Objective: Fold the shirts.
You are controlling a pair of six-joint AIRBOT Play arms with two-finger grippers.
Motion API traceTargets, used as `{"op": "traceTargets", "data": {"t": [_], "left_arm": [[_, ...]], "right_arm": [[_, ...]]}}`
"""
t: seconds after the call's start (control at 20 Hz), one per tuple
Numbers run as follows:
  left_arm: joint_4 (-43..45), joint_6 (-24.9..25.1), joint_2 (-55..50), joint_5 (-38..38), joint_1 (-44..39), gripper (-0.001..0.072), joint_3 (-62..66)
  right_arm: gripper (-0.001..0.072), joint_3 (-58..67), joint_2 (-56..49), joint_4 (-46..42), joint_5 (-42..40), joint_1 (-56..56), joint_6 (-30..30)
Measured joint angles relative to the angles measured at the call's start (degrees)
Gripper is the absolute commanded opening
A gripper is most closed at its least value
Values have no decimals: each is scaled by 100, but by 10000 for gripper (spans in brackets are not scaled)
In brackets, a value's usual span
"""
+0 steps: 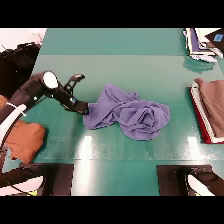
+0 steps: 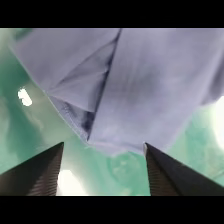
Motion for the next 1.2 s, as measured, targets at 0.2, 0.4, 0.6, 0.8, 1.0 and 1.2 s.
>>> {"op": "traceTargets", "data": {"t": [0.2,0.4,0.6,0.8,1.0,1.2], "left_arm": [[-361,7,17,914,20,592,-503],[-645,11,20,1668,31,363,-638],[-748,-7,20,2026,31,135,-678],[-754,-22,26,2138,33,24,-660],[-619,-26,181,1867,372,24,-203],[-518,-13,494,1528,876,24,470]], "right_arm": [[13,-201,-4,11,-50,0,2],[13,-258,-4,13,-74,0,0],[13,-275,-4,13,-68,0,2],[13,-275,-4,-13,125,0,2],[13,-439,13,-120,608,-186,2],[462,-1534,87,-179,1067,-743,4]]}}
